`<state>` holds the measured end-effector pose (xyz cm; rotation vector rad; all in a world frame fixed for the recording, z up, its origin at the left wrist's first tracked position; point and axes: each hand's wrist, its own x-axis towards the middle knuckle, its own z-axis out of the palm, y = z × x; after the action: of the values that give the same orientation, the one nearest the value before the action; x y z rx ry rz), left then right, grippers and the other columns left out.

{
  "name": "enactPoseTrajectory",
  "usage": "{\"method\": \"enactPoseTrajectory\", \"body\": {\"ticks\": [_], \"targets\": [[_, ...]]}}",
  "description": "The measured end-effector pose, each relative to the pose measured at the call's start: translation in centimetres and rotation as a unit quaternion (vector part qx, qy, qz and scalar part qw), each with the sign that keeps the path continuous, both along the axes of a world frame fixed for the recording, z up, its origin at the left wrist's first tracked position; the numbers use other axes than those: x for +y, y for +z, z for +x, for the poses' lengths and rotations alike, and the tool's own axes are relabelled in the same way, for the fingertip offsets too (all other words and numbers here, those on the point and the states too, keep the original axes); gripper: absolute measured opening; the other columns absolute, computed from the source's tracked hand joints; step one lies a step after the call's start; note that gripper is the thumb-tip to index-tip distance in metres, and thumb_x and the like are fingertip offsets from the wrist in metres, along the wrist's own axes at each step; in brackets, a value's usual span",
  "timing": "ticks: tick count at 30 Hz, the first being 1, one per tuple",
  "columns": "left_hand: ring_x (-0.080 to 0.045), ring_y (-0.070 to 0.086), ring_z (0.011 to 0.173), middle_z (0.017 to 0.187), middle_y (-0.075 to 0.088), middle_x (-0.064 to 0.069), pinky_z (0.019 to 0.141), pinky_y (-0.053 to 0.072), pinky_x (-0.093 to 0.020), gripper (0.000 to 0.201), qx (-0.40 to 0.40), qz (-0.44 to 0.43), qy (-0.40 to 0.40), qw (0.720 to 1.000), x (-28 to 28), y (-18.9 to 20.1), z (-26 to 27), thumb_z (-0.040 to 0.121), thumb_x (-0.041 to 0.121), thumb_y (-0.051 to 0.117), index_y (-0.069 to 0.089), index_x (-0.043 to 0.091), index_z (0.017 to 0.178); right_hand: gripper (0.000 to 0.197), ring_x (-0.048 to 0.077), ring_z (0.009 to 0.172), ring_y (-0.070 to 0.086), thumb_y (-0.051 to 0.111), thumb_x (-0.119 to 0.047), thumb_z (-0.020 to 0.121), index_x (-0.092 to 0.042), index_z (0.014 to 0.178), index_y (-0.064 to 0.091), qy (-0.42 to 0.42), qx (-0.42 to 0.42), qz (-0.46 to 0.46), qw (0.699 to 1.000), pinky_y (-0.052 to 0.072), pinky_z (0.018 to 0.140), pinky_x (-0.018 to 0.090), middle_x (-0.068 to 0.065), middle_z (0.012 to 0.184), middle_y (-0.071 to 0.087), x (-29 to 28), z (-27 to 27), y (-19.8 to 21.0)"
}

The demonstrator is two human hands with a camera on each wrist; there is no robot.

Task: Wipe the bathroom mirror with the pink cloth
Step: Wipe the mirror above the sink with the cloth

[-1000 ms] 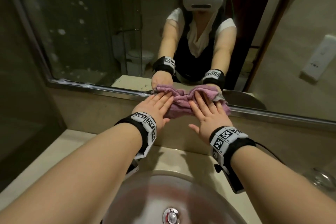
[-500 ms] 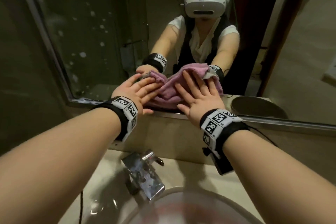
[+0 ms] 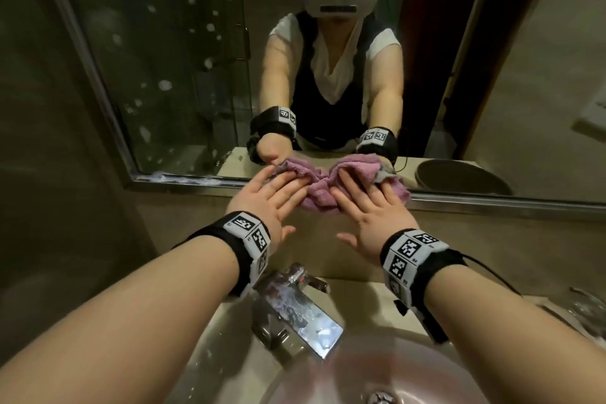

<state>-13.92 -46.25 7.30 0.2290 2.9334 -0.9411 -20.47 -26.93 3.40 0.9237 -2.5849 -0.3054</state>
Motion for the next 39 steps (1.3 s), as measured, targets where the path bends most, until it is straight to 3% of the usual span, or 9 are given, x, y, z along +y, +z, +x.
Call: {"method": "enactPoseTrajectory", "body": {"ticks": [6, 10, 16, 19, 23, 25, 29, 34, 39], "targets": [[-0.016, -0.015, 0.146, 0.157, -0.02, 0.005, 0.115, -0.019, -0.044, 0.064, -0.003, 0.031, 0.001, 1.0, -0.8, -0.1, 0.2, 0.1, 0.045, 0.015, -0.023, 0.021, 0.146, 0.088, 0.032, 0.109, 0.064, 0.081, -0.057, 0.049, -0.018, 0.125, 0.06, 0.001, 0.036, 0.024, 0.999, 0.023, 0.097, 0.043, 0.0, 0.139, 0.035, -0.8, -0.3, 0.2], [-0.013, -0.014, 0.147, 0.159, -0.016, 0.006, 0.113, -0.019, -0.048, 0.06, -0.012, 0.008, -0.008, 1.0, -1.9, 1.4, 0.1, 0.1, 0.045, 0.013, -0.014, 0.024, 0.149, 0.059, 0.032, 0.109, 0.064, 0.043, -0.052, 0.075, -0.023, 0.124, 0.06, 0.006, 0.048, 0.012, 0.999, 0.023, 0.098, 0.045, 0.005, 0.135, 0.054, -1.8, -0.3, 2.1], [-0.016, -0.017, 0.146, 0.157, -0.021, 0.008, 0.116, -0.014, -0.044, 0.064, 0.102, 0.014, 0.036, 0.994, -5.3, 5.0, 0.6, 0.099, 0.048, 0.017, -0.018, 0.024, 0.147, 0.067, 0.017, 0.137, -0.017, 0.036, -0.055, 0.09, -0.035, 0.14, -0.005, -0.02, 0.067, -0.075, 0.995, -0.022, 0.111, 0.042, -0.003, 0.145, -0.023, -5.6, -0.6, 7.0], [-0.017, -0.018, 0.146, 0.157, -0.022, 0.007, 0.117, -0.015, -0.042, 0.068, 0.114, 0.022, 0.04, 0.992, -6.4, 5.1, 0.7, 0.098, 0.05, 0.019, -0.021, 0.022, 0.146, 0.069, 0.038, 0.135, 0.033, 0.034, -0.056, 0.077, -0.025, 0.137, 0.044, -0.033, 0.049, -0.085, 0.995, 0.005, 0.109, 0.043, 0.01, 0.15, 0.028, -6.7, 0.1, 6.8], [-0.025, -0.021, 0.145, 0.157, -0.023, -0.001, 0.116, -0.015, -0.042, 0.07, 0.083, 0.041, 0.061, 0.994, -6.7, 2.3, 1.3, 0.099, 0.049, 0.021, -0.016, 0.015, 0.148, 0.065, 0.035, 0.113, 0.06, 0.031, -0.053, 0.074, -0.023, 0.124, 0.061, -0.01, -0.013, 0.055, 0.998, 0.021, 0.098, 0.046, 0.008, 0.135, 0.055, -7.5, 0.9, 5.1], [-0.028, -0.02, 0.145, 0.157, -0.023, -0.004, 0.116, -0.015, -0.042, 0.066, 0.078, 0.057, 0.059, 0.994, -6.7, 0.8, 1.7, 0.1, 0.044, 0.025, -0.005, 0.014, 0.15, 0.066, 0.032, 0.116, 0.059, 0.027, -0.053, 0.078, -0.024, 0.13, 0.054, 0.011, -0.03, 0.04, 0.999, 0.019, 0.101, 0.046, 0.004, 0.143, 0.043, -8.3, 1.6, 4.0], [-0.032, -0.002, 0.146, 0.159, -0.006, -0.011, 0.119, -0.009, -0.039, 0.055, 0.091, 0.161, 0.069, 0.98, -5.5, -0.3, 2.2, 0.101, 0.024, 0.027, 0.009, 0.005, 0.15, 0.066, 0.025, 0.146, 0.003, 0.025, -0.052, 0.095, -0.028, 0.148, -0.005, 0.011, -0.07, 0.063, 0.995, -0.003, 0.116, 0.044, -0.006, 0.138, -0.032, -8.9, 2.1, 2.5], [-0.028, 0.027, 0.134, 0.151, 0.018, -0.009, 0.112, 0.022, -0.036, 0.046, 0.18, 0.342, 0.136, 0.912, -3.4, -0.6, 2.2, 0.098, 0.02, 0.036, 0.027, 0.009, 0.142, 0.07, 0.022, 0.146, -0.003, 0.028, -0.049, 0.097, -0.024, 0.148, -0.013, 0.019, -0.074, 0.06, 0.995, -0.002, 0.117, 0.042, -0.01, 0.134, -0.038, -9.2, 2.8, 2.4], [-0.026, -0.001, 0.147, 0.158, -0.01, -0.008, 0.117, 0.018, -0.037, 0.066, 0.15, 0.399, 0.179, 0.887, -2.6, -2.2, 2.2, 0.101, 0.03, 0.033, -0.007, 0.014, 0.15, 0.071, 0.021, 0.146, -0.001, 0.025, -0.051, 0.096, -0.025, 0.146, -0.018, 0.018, -0.096, 0.09, 0.991, -0.003, 0.117, 0.041, -0.008, 0.134, -0.038, -9.1, 2.7, 2.6]]}}
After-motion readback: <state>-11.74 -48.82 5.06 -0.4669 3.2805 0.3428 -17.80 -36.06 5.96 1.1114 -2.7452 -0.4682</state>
